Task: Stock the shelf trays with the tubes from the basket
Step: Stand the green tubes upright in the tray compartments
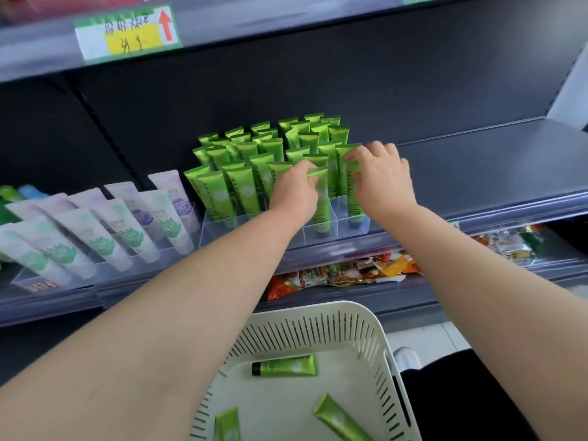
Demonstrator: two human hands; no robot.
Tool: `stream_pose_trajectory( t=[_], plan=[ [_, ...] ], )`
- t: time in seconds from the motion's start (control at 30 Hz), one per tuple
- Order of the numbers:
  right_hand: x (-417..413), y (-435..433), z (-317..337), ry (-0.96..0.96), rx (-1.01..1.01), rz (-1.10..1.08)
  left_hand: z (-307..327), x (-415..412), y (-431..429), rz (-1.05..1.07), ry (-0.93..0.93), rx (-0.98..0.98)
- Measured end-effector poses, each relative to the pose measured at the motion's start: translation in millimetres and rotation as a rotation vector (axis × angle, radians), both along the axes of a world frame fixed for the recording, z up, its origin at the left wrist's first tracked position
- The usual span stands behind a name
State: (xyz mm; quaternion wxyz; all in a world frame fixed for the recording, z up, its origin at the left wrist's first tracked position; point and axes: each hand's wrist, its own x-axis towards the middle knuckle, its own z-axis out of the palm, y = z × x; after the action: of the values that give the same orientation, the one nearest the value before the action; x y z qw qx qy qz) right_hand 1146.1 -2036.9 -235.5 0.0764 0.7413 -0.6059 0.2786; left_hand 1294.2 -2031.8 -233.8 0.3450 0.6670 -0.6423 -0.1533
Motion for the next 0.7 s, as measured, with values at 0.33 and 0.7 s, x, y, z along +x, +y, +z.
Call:
stream_pose_trajectory(
  t=[0.33,0.7],
  plan=[
    [13,32,1,0.024,-0.077,0.062,17,13,28,-0.037,0.035,-0.111],
    [46,109,-53,0.076,-0.012,0.155,-23,50,109,-0.026,-0.001,-0.027]
  ],
)
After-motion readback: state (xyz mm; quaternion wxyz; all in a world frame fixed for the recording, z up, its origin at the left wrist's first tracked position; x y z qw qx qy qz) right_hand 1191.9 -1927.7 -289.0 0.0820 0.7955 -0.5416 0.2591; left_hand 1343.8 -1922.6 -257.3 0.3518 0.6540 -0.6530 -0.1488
